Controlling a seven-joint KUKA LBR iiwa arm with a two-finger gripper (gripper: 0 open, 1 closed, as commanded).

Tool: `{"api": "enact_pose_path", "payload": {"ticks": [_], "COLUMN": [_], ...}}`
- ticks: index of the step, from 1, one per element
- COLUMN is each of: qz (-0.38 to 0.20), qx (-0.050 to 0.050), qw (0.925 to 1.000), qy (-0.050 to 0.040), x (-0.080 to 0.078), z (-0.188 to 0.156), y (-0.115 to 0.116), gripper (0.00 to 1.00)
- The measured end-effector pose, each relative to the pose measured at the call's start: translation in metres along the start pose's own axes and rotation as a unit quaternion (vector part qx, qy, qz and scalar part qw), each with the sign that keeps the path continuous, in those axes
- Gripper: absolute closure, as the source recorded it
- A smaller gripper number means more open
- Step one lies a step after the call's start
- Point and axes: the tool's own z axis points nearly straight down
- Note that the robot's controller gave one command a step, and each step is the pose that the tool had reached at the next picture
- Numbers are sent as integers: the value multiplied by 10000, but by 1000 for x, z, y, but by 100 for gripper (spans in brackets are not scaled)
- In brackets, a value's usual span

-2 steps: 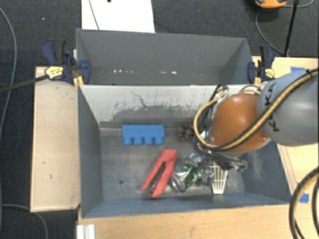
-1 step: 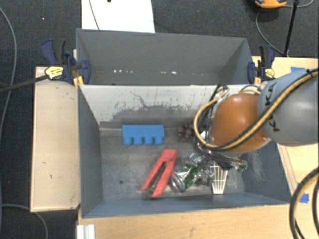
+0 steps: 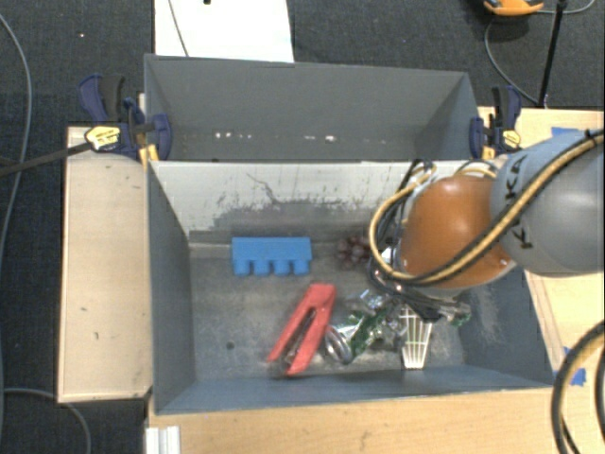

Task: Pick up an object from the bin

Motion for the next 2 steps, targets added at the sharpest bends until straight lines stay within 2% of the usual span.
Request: {"api": "enact_pose_path", "payload": {"ticks": [2], "qz": [15], "qx": [-21], "qw": [10000], "qy": [22], "x": [1], "z": [-33], "y": [1], "gripper": [100]}}
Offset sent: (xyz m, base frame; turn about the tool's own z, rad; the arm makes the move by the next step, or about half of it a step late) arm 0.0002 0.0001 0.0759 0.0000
